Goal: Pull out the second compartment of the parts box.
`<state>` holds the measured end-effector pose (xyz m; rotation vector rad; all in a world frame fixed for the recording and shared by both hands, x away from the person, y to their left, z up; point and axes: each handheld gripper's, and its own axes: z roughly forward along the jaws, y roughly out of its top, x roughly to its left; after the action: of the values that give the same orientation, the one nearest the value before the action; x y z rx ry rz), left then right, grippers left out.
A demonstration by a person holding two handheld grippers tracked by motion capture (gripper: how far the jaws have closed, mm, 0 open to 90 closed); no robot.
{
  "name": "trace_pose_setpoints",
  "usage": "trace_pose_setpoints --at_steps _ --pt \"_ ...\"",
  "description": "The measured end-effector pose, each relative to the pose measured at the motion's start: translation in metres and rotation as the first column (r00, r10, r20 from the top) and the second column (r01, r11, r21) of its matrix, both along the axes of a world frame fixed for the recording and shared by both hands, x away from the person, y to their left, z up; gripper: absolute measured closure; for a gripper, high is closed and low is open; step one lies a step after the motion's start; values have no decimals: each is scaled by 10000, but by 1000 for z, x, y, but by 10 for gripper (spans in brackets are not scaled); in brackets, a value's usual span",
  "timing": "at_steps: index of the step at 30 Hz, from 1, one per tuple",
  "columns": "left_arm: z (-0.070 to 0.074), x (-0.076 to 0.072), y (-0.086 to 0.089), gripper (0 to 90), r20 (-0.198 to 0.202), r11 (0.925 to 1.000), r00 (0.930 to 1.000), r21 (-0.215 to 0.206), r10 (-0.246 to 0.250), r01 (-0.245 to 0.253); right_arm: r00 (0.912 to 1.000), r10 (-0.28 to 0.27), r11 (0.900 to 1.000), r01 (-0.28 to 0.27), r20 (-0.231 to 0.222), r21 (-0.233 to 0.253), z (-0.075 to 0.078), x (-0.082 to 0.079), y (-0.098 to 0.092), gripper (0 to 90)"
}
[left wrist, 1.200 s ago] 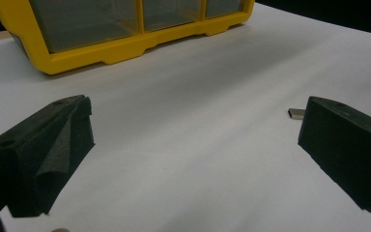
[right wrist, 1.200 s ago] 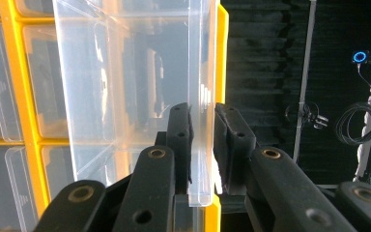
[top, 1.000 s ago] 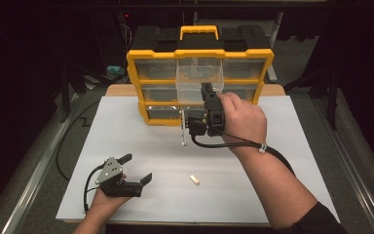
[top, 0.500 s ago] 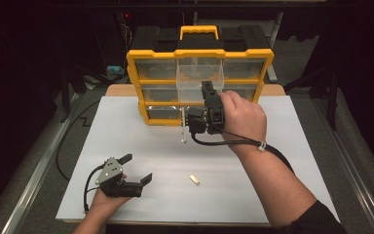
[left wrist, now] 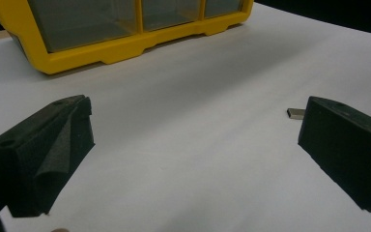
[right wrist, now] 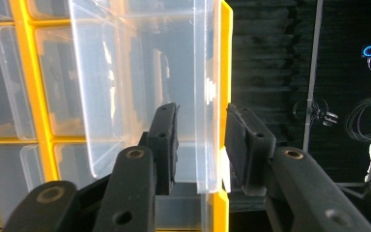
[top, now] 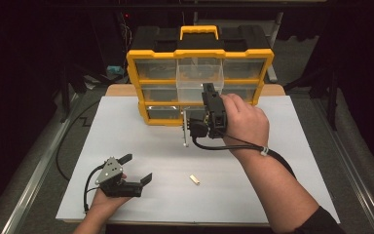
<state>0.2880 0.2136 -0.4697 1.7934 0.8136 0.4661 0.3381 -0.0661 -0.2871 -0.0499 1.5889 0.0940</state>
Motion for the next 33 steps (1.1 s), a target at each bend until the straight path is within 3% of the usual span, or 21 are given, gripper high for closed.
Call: trace_pose_setpoints --at_steps 9,21,33 --pt "0 0 0 0 -42 10000 10000 26 29 -29 9989 126 9999 -125 -449 34 -21 -10 -13 579" --pt "-1 1 0 0 -45 9999 10000 94 53 -52 9893 -85 10000 76 -1459 -63 -80 -9 -31 522" --pt "0 1 1 0 -16 9999 10000 98 82 -82 9634 -392 9992 400 -2652 -23 -153 -18 -56 502"
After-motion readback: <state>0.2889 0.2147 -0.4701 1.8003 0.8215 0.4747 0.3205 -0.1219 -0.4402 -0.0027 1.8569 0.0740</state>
